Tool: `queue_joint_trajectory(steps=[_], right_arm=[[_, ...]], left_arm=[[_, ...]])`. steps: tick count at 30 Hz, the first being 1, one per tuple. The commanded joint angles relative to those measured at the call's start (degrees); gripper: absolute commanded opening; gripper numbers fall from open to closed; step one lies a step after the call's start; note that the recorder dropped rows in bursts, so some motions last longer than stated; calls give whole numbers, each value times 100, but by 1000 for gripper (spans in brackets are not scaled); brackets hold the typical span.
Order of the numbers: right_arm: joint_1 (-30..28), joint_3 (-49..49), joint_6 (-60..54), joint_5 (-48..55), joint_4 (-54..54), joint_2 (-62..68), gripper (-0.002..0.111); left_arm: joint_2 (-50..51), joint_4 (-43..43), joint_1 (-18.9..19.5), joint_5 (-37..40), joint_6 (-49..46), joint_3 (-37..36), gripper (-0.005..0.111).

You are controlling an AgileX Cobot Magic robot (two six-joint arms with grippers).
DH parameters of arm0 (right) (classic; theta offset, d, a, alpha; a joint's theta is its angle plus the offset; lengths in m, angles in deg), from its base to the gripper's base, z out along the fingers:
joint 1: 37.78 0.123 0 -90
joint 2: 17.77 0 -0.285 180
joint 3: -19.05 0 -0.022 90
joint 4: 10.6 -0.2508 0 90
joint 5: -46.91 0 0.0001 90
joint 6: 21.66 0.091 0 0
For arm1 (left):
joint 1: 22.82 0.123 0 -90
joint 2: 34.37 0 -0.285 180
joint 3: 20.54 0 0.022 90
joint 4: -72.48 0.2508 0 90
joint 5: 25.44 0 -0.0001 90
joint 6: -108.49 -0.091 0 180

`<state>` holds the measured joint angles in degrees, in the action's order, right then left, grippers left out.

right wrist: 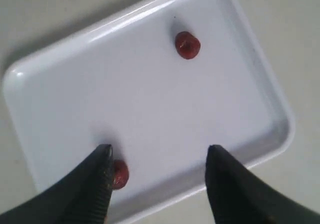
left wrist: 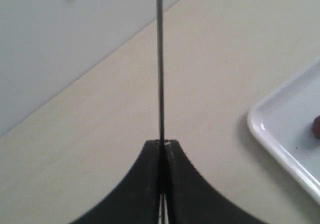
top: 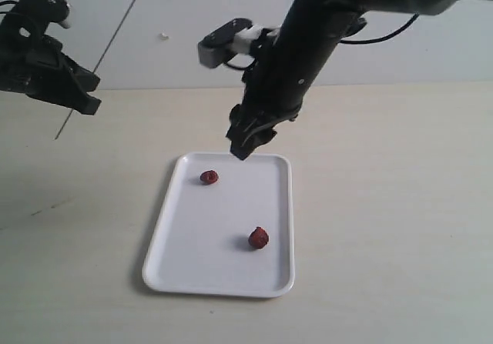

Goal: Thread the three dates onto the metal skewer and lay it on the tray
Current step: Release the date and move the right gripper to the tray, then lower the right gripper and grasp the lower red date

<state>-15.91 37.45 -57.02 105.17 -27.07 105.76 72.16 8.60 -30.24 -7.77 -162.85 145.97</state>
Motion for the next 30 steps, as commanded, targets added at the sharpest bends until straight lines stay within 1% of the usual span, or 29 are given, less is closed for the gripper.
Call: queue_joint_trajectory(steps=[1, 8, 10, 14, 17, 19, 21, 25, 29, 30], right_arm=[[398, -24, 616, -1026, 266, 368, 54], [499, -13, 2390, -1902, 662, 782, 54], [512, 61, 2686, -1873, 777, 862, 54], [538, 172, 2604, -1182, 1175, 882, 54], [538, 278, 2487, -194, 1544, 796, 54], [538, 304, 2488, 266, 1534, 730, 54], [549, 304, 2466, 689, 1456, 700, 54], [549, 304, 1883, 1170, 895, 697, 54], [549, 161, 1462, 1170, 184, 697, 54], [549, 91, 1435, 1170, 157, 697, 54]], left_arm=[[-28, -82, 301, 78, 337, -22, 0], [-28, -82, 346, 273, 320, -22, 0], [-28, -82, 346, 300, 320, -22, 0], [-28, -82, 346, 300, 288, -22, 0], [-28, -82, 346, 300, 147, -22, 0], [-28, -82, 346, 300, 105, -22, 0], [-28, -82, 346, 300, 45, -22, 0], [-28, -82, 346, 318, 14, -22, 0], [-28, -82, 346, 339, 14, -22, 0], [-28, -82, 346, 339, 14, -22, 0]])
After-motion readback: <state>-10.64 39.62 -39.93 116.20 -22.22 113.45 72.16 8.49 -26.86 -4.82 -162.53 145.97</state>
